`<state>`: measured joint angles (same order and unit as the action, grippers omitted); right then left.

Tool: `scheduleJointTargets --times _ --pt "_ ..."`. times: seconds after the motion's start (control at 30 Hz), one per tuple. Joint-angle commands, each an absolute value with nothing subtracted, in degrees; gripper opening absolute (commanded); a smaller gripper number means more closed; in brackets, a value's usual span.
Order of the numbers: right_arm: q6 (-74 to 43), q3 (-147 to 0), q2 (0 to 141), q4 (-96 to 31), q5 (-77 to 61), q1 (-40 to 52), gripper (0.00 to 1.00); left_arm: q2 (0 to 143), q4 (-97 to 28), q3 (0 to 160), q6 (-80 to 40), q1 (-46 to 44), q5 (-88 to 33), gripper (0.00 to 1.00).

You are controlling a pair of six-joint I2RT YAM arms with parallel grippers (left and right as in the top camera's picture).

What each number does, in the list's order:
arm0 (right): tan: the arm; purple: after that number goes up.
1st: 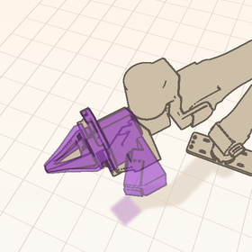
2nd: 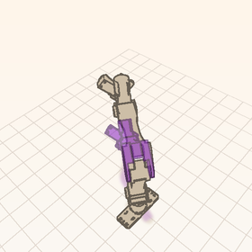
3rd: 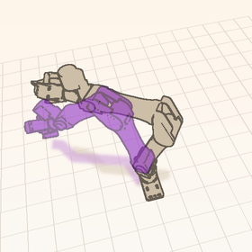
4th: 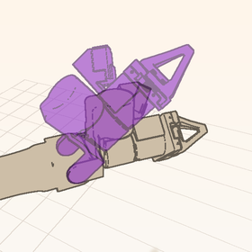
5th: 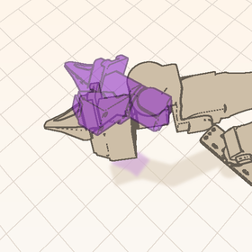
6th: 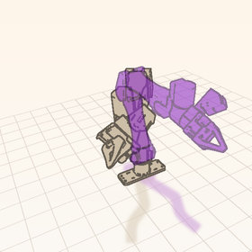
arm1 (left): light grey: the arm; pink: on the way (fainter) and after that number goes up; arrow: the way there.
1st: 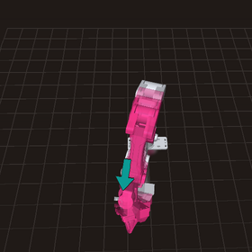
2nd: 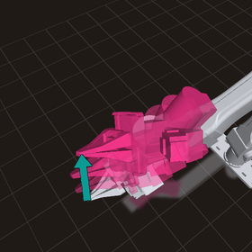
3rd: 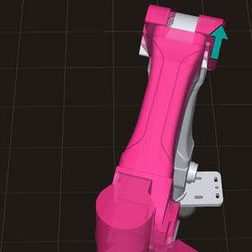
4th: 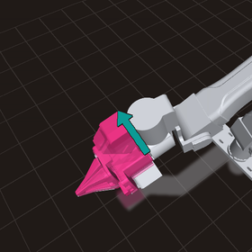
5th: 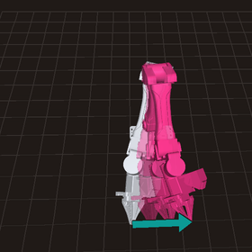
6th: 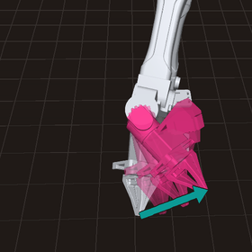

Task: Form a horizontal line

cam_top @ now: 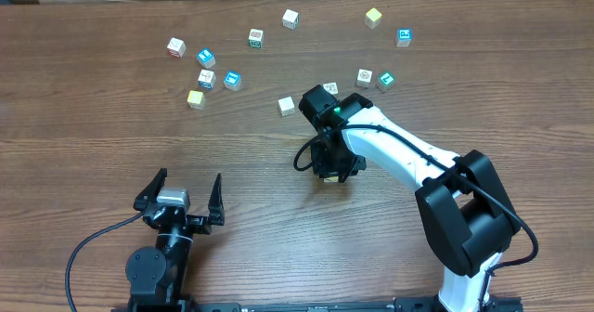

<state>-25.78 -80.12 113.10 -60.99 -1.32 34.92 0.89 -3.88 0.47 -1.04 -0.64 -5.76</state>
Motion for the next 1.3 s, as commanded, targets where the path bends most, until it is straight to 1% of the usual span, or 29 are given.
scheduleJointTargets --times 0.0,0.03,0.1,0.13,0.27,0.37,0.5,0.67,0.7,0.73,0.77,0.9,1.03,1.27 --pt "-25.8 -79.8 112.6 -60.7 -1.6 35.0 0.46 0.3 -4.0 0.3 0.3 -0.2 -5.5 1.00" --pt "-25.8 -79.8 112.6 -60.7 -1.6 35.0 0.50 0.3 -4.0 0.3 0.3 -0.2 -5.5 1.00" --pt "-25.8 -79.8 112.6 -60.7 -1.6 35.0 0.53 0.3 -4.0 0.3 0.3 -0.2 -5.5 1.00" --pt "-25.7 -79.8 112.6 -60.7 -1.6 35.0 0.58 0.3 -4.0 0.3 0.3 -0.2 -5.5 1.00" --pt "-25.7 -79.8 112.6 -60.0 -1.6 35.0 0.62 0.3 -4.0 0.3 0.3 -0.2 -5.5 0.99" --pt "-25.7 -79.8 112.6 -58.6 -1.5 35.0 0.70 0.3 -4.0 0.3 0.3 -0.2 -5.5 1.00" --pt "-25.1 -81.5 112.6 -57.9 2.5 34.2 0.73 0.3 -4.0 0.3 0.3 -0.2 -5.5 1.00" --pt "-25.1 -96.6 112.6 -66.7 1.4 30.7 0.74 0.3 -4.0 0.3 0.3 -0.2 -5.5 0.99" --pt "-25.1 -99.7 112.6 -67.8 1.4 30.0 0.77 0.3 -4.0 0.3 0.3 -0.2 -5.5 0.99" --pt "-25.1 -102.3 112.6 -68.7 1.4 29.4 0.88 0.3 -4.0 0.3 0.3 -0.2 -5.5 1.00" --pt "-25.1 -103.9 112.6 -69.2 1.4 29.1 1.00 0.3 -4.0 0.3 0.3 -0.2 -5.5 1.00" --pt "-25.1 -106.0 112.6 -69.1 1.4 28.0 1.00 0.3 -4.0 0.3 0.3 -0.2 -5.5 0.99" --pt "-25.1 -103.7 113.6 -68.1 2.0 27.2 0.97 0.3 -4.0 0.3 0.3 -0.2 -5.5 1.00" --pt "-25.5 -99.0 117.6 -64.2 3.4 26.2 0.98 0.3 -4.0 0.3 0.3 -0.2 -5.5 1.00"
